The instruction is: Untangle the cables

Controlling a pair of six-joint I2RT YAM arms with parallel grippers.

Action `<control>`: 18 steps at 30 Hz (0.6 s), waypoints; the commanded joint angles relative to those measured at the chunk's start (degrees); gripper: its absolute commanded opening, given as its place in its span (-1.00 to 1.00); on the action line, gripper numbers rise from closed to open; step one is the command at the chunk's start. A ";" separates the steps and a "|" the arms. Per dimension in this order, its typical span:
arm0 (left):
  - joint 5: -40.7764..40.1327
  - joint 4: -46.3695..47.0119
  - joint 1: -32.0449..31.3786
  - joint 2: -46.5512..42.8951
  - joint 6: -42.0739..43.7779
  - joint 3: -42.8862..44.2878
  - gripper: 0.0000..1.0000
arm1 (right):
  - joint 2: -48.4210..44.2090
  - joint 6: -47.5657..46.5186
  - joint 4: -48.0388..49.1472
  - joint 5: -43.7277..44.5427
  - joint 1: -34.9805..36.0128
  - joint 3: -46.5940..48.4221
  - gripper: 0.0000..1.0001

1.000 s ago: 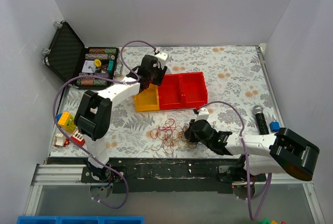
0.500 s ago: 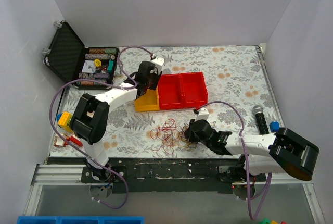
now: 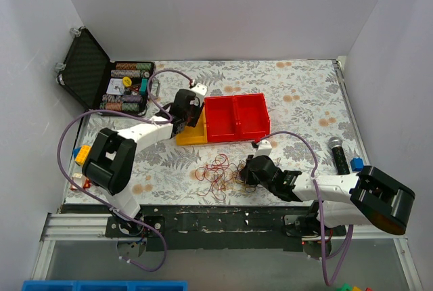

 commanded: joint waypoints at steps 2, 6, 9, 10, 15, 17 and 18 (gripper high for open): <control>1.48 -2.41 0.14 -3.93 0.63 2.47 -0.18 | 0.54 -0.26 -8.96 -0.81 0.26 -0.53 -0.97; 9.20 -10.13 0.14 -8.93 3.00 9.49 0.27 | 0.02 -0.88 -9.84 -0.46 0.35 0.00 -0.97; 19.21 -18.56 0.14 -13.41 6.15 12.58 0.52 | -0.34 -0.61 -9.67 -0.37 0.26 -0.09 -0.97; 22.98 -21.29 0.05 -14.73 8.34 12.85 0.56 | -0.42 -0.53 -9.66 -0.54 0.26 -0.09 -0.97; 40.66 -34.65 -0.82 -23.08 24.59 5.40 0.59 | -0.60 -0.26 -9.49 -0.81 0.26 -0.17 -0.97; 43.84 -38.00 -1.52 -25.20 29.09 1.62 0.53 | -0.43 -0.09 -9.75 -0.72 0.26 -0.09 -0.97; 44.72 -38.62 -1.79 -25.73 30.15 -0.40 0.48 | -0.34 -0.09 -9.75 -0.55 0.26 0.00 -0.97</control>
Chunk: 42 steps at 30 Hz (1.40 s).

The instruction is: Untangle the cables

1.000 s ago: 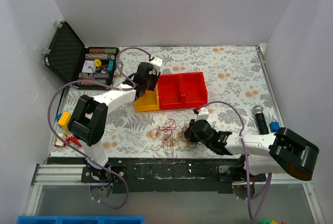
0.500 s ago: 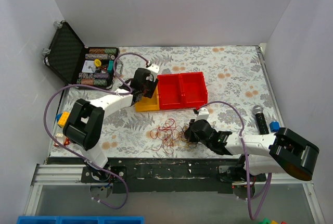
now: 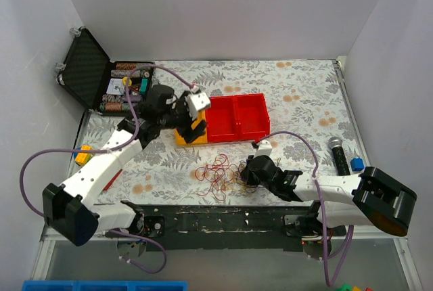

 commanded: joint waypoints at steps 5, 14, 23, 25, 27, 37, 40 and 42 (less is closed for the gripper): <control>15.45 -15.97 -1.60 0.76 13.30 -12.16 0.32 | 0.78 0.13 -7.98 -0.30 0.26 -0.48 -0.97; 18.62 -11.68 -3.18 5.60 7.15 -15.06 0.43 | 2.18 0.13 -7.81 -0.13 0.35 -0.04 -0.97; 16.17 -5.88 -4.94 14.92 2.22 -14.53 0.36 | 2.54 -0.04 -8.25 0.22 0.35 0.40 -0.97; 15.64 -4.65 -4.94 15.27 2.13 -14.53 0.35 | 2.54 0.13 -8.16 0.14 0.26 0.31 -0.97; 15.72 -4.20 -4.94 15.53 1.78 -14.19 0.32 | 2.71 0.05 -8.16 -0.04 0.26 0.22 -0.97; 15.19 -1.92 -4.94 15.98 0.81 -15.23 -0.80 | 3.42 -0.04 -7.90 -0.30 0.35 0.93 -0.97; 13.62 -2.26 -4.94 13.44 1.60 -15.77 -0.95 | 3.42 -0.22 -8.07 -0.22 0.26 1.10 -0.97; 11.69 -4.36 -4.94 11.24 3.09 -15.15 -1.00 | 3.33 -0.22 -8.25 -0.13 0.26 1.01 -0.97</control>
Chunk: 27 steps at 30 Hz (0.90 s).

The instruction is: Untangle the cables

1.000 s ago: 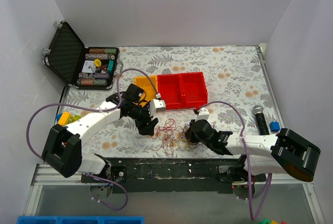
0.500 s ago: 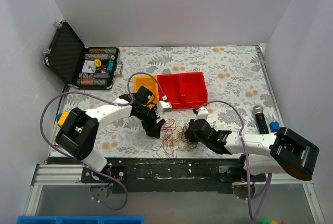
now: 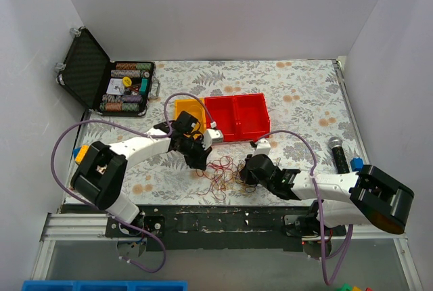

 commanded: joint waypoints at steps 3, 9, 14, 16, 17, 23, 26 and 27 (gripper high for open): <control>-4.94 -5.52 -0.02 -10.18 3.98 3.21 -1.00 | 1.69 -0.64 -7.51 -0.17 0.24 -0.52 -0.97; -10.56 -12.91 0.24 -18.71 6.97 17.79 -1.00 | 2.83 -0.81 -6.54 -0.08 0.24 -1.65 -0.97; -12.50 -17.75 0.24 -21.27 8.29 29.75 -1.00 | 6.07 -0.90 -4.78 -1.05 0.24 -2.80 -0.97; -12.85 -18.80 0.24 -21.44 8.29 34.14 -1.00 | 7.48 -0.81 -4.17 -1.49 0.24 -2.89 -0.97; -13.20 -18.63 0.16 -21.53 8.03 36.08 -1.00 | 8.01 -0.81 -3.91 -1.58 0.24 -2.89 -0.97; -15.14 -10.56 0.24 -21.88 6.27 43.21 -1.00 | 11.09 -0.11 -2.06 -2.81 0.59 -3.59 -0.97; -14.53 -7.13 0.16 -21.45 6.36 42.52 -1.00 | 11.27 0.07 -1.97 -2.90 0.86 -3.51 -0.97; -14.35 -6.60 0.16 -21.10 6.27 42.25 -1.00 | 11.09 0.33 -2.06 -2.81 0.94 -3.50 -0.97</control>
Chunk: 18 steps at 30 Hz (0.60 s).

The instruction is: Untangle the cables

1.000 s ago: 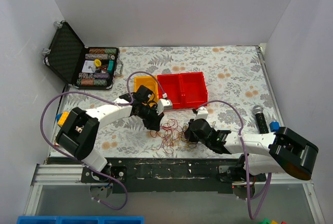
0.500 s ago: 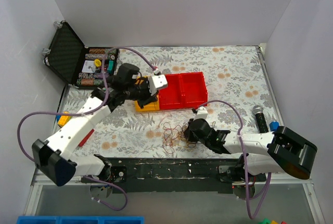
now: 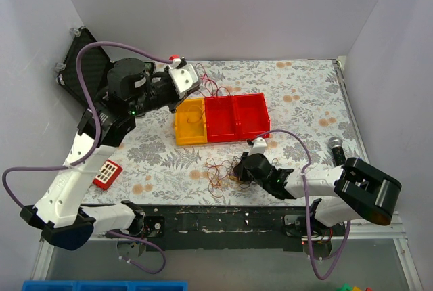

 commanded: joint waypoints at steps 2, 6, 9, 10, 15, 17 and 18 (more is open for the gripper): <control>-0.05 4.62 0.07 1.40 -0.66 -0.09 -1.00 | 3.16 0.37 -13.12 -2.59 1.08 -3.48 -0.97; 0.48 9.53 0.07 1.32 -0.92 -5.08 -1.00 | 1.84 0.81 -13.29 -2.59 1.25 -3.57 -0.97; 0.13 14.36 0.07 2.45 -1.80 -10.09 -1.00 | 1.05 1.08 -13.64 -2.50 1.43 -3.48 -0.97; -0.22 16.03 0.07 3.15 -2.15 -11.76 -1.00 | 0.70 1.25 -13.65 -2.41 1.52 -3.39 -0.97; -4.35 28.25 0.07 8.85 -6.37 -21.17 -1.00 | -1.67 2.57 -13.82 -2.32 2.04 -4.18 -0.97; -4.97 30.98 0.07 11.85 -7.77 -22.58 -1.00 | -2.29 2.92 -13.91 -2.15 2.22 -4.45 -0.97; -5.50 32.47 0.07 13.25 -8.74 -23.11 -1.00 | -2.38 3.01 -14.08 -2.06 2.39 -4.54 -0.97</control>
